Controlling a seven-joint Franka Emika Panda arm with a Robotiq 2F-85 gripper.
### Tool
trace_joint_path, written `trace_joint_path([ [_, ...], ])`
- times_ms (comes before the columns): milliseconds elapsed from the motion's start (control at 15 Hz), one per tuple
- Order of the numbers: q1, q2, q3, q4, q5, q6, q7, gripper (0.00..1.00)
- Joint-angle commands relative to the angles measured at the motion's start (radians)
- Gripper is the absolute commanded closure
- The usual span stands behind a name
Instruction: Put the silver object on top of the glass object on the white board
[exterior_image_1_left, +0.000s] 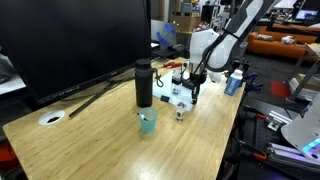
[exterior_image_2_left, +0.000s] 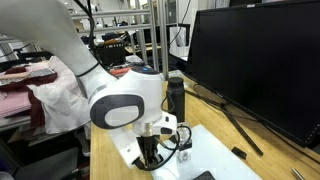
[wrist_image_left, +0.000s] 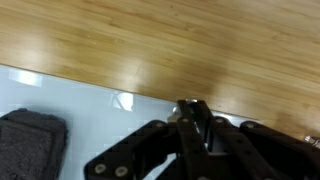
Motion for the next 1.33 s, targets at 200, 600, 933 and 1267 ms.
trace_joint_path([
  [200, 0.023, -0.180, -0.043, -0.101, -0.135, -0.044, 0.141, 0.97],
  [600, 0.017, -0.365, -0.004, -0.133, -0.086, -0.105, 0.103, 0.97],
  [933, 0.024, -0.452, 0.002, -0.072, -0.081, -0.209, 0.079, 0.97],
  [1267, 0.055, -0.463, -0.014, 0.034, -0.017, -0.327, -0.113, 0.97],
])
